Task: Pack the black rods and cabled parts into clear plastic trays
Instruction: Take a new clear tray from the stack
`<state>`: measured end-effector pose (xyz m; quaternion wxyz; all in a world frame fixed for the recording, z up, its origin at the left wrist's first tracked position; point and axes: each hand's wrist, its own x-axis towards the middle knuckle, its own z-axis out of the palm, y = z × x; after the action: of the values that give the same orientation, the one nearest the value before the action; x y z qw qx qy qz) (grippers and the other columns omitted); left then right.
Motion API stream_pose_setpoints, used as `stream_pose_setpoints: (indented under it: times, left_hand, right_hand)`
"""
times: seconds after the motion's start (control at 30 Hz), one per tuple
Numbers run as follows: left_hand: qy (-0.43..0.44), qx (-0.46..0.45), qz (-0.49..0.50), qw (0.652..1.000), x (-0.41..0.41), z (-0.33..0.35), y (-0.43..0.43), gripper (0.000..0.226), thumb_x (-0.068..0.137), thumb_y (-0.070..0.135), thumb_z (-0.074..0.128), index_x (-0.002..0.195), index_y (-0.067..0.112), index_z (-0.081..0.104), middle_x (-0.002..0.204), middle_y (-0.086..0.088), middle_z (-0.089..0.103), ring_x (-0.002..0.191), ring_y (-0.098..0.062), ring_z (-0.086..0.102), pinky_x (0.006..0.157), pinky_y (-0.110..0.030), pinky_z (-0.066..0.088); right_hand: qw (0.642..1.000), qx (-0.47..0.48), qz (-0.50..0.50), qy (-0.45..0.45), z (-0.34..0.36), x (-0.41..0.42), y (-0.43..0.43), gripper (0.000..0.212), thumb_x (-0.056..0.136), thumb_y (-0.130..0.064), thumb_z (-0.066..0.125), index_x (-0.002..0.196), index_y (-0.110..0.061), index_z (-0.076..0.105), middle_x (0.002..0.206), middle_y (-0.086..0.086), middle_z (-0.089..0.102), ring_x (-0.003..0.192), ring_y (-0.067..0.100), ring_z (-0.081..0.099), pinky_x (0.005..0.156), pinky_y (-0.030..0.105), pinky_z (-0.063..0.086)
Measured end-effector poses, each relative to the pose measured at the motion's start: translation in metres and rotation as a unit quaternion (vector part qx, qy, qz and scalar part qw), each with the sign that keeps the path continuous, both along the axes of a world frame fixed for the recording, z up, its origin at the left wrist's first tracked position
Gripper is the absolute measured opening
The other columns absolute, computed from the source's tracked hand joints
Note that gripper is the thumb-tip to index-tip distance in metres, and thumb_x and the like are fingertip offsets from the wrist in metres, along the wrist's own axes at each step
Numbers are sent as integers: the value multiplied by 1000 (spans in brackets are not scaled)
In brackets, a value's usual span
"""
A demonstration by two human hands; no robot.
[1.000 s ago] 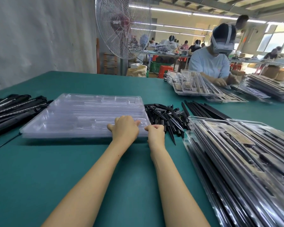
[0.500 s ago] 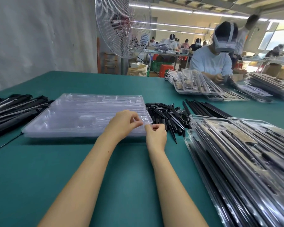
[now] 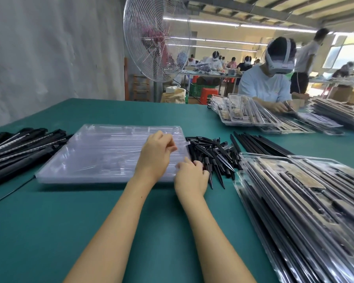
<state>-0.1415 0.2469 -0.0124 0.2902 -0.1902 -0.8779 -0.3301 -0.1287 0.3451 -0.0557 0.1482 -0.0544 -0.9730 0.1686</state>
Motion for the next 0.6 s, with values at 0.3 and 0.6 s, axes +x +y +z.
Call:
stream_pose_setpoints:
  times: [0.3, 0.6]
  left_hand:
    - [13, 49, 19, 999, 2, 7, -1, 10, 88, 4, 58, 79, 1, 59, 80, -1, 46, 85, -25, 46, 78, -41, 41]
    - [163, 124, 48, 978, 20, 52, -20, 11, 85, -6, 58, 78, 2, 61, 78, -2, 48, 77, -20, 46, 68, -23, 39]
  right_hand:
    - [958, 261, 93, -70, 29, -33, -13, 44, 94, -20, 42, 137, -13, 39, 137, 14, 41, 127, 29, 36, 102, 36, 30]
    - [976, 128, 120, -130, 18, -58, -9, 47, 103, -31, 23, 145, -12, 22, 158, 11, -3, 142, 30, 15, 110, 41, 23]
